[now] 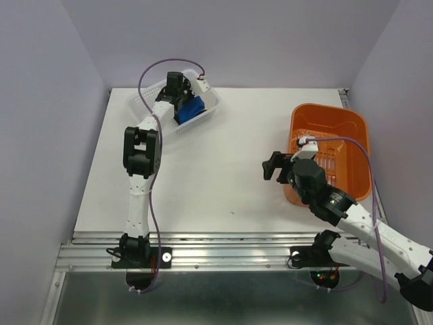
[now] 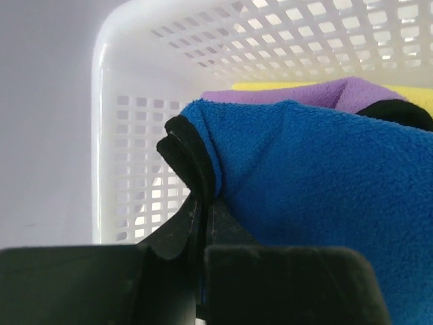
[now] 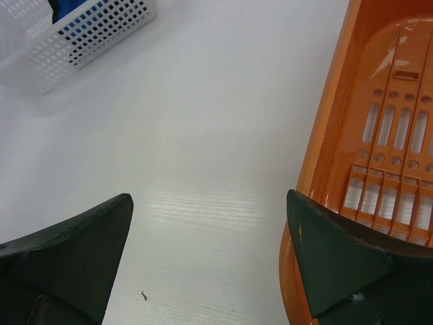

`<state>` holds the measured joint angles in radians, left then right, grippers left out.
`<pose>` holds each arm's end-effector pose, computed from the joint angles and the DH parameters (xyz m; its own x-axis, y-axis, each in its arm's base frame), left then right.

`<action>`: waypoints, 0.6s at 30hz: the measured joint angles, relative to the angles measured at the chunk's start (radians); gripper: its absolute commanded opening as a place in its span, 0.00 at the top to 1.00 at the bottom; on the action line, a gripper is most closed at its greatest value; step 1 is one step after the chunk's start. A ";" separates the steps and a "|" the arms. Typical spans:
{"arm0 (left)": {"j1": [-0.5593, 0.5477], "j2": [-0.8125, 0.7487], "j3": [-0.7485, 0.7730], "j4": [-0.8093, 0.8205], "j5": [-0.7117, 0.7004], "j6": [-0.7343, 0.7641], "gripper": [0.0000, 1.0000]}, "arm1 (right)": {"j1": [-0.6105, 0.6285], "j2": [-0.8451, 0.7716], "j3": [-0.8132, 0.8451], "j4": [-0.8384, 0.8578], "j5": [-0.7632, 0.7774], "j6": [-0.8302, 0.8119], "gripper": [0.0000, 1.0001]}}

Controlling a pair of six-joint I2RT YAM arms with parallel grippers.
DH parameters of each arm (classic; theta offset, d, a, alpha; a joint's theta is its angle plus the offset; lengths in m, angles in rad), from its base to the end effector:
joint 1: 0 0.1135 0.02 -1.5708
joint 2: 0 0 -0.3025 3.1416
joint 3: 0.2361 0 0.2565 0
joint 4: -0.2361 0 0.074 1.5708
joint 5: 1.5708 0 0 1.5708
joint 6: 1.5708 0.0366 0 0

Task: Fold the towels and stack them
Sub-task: Neatly place the folded towel into the bin

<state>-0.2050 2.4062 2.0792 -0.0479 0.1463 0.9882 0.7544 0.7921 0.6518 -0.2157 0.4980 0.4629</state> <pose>0.5886 -0.1278 0.2528 0.0818 0.8268 -0.5566 0.4833 0.4555 0.7477 0.1303 0.0985 0.3164 -0.3502 0.2092 -0.9130 -0.1330 0.9537 0.2696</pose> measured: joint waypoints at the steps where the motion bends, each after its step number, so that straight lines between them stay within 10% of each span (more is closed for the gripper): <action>1: 0.000 0.009 0.001 -0.001 -0.006 -0.002 0.68 | 0.000 0.002 0.000 0.000 0.000 0.000 0.00; 4: -0.002 0.022 0.003 -0.001 -0.033 -0.017 0.27 | 0.000 0.009 0.000 0.000 0.002 -0.003 0.00; 8: -0.003 0.023 0.017 0.004 -0.075 -0.032 0.03 | 0.000 0.012 0.000 0.000 0.003 -0.006 0.00; 18: -0.003 -0.037 -0.009 0.021 -0.102 -0.153 0.01 | 0.000 -0.012 0.000 0.002 -0.008 -0.020 0.00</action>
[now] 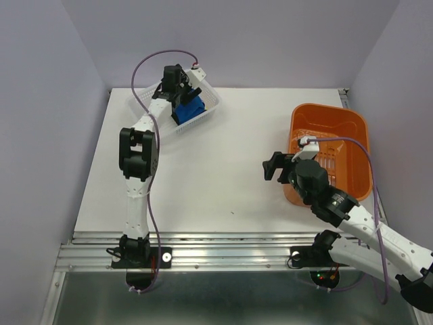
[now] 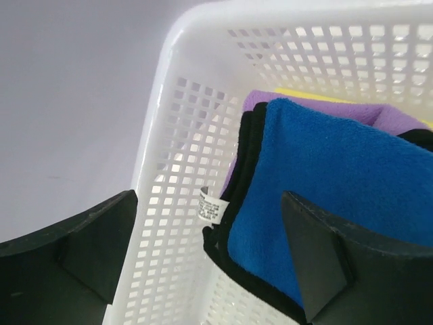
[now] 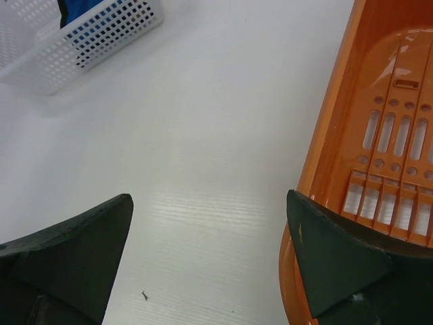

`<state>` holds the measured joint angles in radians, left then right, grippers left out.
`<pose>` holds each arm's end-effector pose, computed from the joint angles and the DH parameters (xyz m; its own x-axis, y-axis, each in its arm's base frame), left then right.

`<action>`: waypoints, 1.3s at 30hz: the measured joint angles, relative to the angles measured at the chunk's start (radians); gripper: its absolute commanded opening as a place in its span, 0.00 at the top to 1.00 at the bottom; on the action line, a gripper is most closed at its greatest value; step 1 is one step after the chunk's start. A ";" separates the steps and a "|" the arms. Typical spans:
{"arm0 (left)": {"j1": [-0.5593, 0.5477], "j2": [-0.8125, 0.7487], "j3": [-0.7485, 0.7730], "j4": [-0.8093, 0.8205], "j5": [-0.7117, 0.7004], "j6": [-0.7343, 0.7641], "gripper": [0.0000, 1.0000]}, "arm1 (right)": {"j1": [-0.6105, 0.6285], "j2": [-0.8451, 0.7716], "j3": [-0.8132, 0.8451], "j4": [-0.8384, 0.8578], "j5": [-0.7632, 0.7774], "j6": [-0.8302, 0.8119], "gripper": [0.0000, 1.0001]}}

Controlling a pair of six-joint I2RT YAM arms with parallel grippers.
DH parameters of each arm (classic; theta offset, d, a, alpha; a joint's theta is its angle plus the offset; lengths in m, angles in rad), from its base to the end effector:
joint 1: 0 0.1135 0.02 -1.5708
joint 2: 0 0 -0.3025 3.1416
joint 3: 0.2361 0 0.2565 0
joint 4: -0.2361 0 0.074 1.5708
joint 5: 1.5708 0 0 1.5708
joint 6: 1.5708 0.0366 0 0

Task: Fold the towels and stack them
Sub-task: Neatly place the folded towel into the bin

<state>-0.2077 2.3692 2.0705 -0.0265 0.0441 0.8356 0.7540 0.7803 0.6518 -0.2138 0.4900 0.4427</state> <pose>0.5843 -0.1248 0.2732 -0.0266 0.7629 -0.6460 0.3975 0.6010 0.6934 0.1285 0.0971 0.3182 -0.3414 0.1979 -0.9188 -0.1489 0.9538 0.2608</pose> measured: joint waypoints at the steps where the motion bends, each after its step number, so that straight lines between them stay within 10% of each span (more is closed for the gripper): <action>1: 0.000 -0.028 -0.019 0.000 0.010 -0.022 0.01 | 0.000 -0.005 0.000 0.001 -0.002 -0.002 0.00; 14: 0.000 -0.311 -0.196 0.043 0.193 -0.123 0.01 | 0.000 -0.047 0.000 0.001 -0.058 0.000 0.00; 39: -0.008 0.109 0.132 -0.110 0.126 -0.216 0.01 | 0.000 -0.001 0.000 0.005 -0.076 -0.001 0.00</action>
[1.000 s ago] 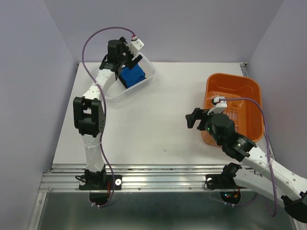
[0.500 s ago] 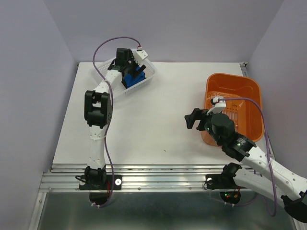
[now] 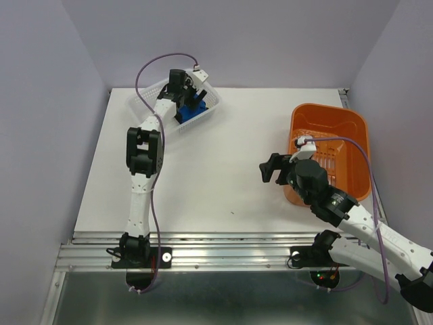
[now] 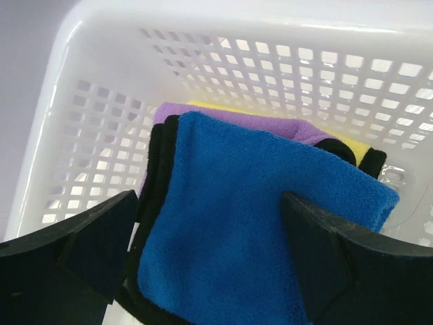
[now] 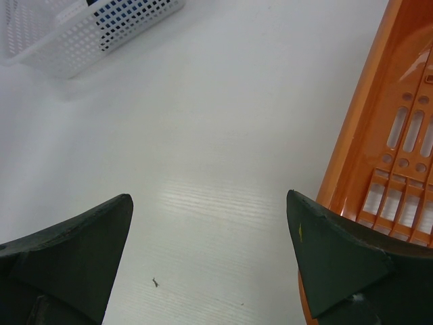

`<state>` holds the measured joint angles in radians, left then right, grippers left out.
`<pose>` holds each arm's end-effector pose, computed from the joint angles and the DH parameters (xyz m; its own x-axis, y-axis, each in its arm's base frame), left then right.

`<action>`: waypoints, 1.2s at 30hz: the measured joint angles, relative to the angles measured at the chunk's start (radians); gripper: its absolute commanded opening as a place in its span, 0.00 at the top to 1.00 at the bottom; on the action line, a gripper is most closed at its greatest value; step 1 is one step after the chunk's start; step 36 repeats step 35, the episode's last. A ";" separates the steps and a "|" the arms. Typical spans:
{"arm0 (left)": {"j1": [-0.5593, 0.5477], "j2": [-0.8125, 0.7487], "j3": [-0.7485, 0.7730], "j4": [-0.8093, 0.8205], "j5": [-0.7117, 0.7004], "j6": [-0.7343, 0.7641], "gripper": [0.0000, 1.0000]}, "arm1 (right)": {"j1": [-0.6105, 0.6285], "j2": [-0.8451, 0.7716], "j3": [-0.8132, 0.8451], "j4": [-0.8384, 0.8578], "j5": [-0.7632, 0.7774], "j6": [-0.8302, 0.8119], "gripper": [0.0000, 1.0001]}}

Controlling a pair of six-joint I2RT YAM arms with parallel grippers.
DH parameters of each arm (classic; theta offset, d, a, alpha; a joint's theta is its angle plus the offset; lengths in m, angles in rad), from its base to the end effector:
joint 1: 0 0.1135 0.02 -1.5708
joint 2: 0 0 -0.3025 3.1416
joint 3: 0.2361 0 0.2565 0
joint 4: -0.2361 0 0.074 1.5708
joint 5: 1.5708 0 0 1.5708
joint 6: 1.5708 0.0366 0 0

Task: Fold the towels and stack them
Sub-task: Neatly place the folded towel into the bin

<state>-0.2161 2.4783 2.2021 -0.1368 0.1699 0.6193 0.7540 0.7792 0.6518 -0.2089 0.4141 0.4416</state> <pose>0.5998 -0.1380 0.2453 -0.1087 0.6096 -0.7852 0.5228 0.7069 0.4764 0.1276 0.0996 0.3184 -0.3670 0.1921 -0.9102 -0.2134 0.9349 0.2834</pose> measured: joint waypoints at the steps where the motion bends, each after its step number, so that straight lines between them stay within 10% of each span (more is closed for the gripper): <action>1: 0.000 -0.003 0.000 0.000 -0.016 -0.014 0.01 | 0.000 -0.001 0.000 -0.002 0.000 0.002 0.00; 12: 0.000 -0.460 -0.193 -0.006 -0.209 -0.380 0.01 | 0.000 -0.008 0.093 -0.166 0.079 0.098 0.00; 20: -0.100 -1.239 -0.941 0.109 -0.339 -0.817 0.01 | 0.000 -0.075 0.166 -0.402 0.133 0.248 0.00; 27: -0.254 -1.499 -1.436 -0.029 -0.407 -1.088 0.01 | 0.000 -0.239 0.165 -0.533 0.115 0.321 0.00; 36: -0.253 -1.698 -1.476 -0.115 -0.475 -1.210 0.01 | 0.000 -0.293 0.164 -0.550 0.048 0.322 0.00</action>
